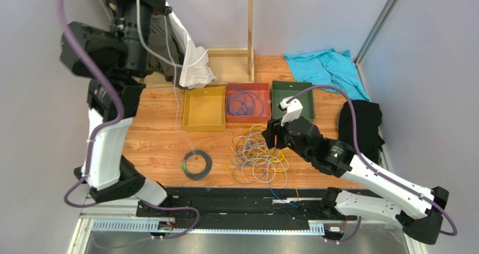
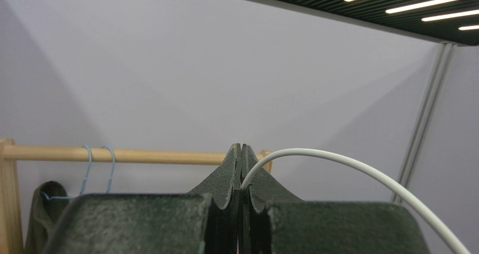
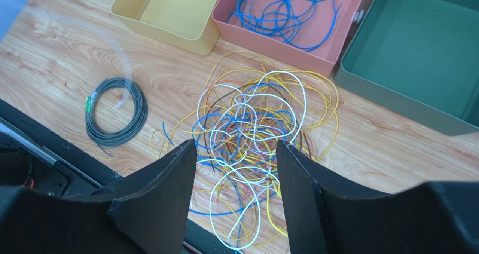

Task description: Untangle the cables

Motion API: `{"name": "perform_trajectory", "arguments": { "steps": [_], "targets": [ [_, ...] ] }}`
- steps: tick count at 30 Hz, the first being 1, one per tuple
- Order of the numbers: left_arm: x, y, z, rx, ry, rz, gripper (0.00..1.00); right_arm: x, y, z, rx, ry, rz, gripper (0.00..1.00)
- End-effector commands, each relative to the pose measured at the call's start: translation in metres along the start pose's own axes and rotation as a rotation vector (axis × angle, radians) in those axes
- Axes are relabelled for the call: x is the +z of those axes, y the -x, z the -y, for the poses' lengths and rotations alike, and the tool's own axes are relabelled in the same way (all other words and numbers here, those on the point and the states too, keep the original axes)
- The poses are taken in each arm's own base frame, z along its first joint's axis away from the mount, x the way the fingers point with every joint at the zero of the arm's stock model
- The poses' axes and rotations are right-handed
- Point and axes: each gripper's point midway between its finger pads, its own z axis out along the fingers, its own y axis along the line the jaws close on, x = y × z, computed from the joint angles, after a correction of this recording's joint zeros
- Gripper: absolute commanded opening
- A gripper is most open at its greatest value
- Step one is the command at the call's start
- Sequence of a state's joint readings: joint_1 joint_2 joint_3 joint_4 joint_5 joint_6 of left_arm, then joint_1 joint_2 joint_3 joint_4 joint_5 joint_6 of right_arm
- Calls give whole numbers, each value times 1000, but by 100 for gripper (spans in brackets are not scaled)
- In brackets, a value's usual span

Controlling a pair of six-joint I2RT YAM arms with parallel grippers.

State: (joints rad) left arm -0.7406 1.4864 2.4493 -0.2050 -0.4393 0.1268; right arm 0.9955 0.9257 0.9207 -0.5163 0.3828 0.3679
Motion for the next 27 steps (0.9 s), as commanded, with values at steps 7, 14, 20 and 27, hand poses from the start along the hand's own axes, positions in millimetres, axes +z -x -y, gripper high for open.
{"name": "perform_trajectory", "arguments": {
  "steps": [7, 14, 20, 27],
  "targets": [
    [40, -10, -11, -13, 67, 115, 0, -12, 9, 6, 33, -5, 60, 59],
    [50, -17, -14, -2, 80, 134, 0, -11, 9, 6, 22, -2, 63, 59],
    [64, -16, -25, -12, 101, 196, 0, -12, 9, 9, -3, -13, 67, 59],
    [66, 0, -29, -18, 95, 271, 0, -9, 3, 12, -7, -21, 63, 59]
  ]
}}
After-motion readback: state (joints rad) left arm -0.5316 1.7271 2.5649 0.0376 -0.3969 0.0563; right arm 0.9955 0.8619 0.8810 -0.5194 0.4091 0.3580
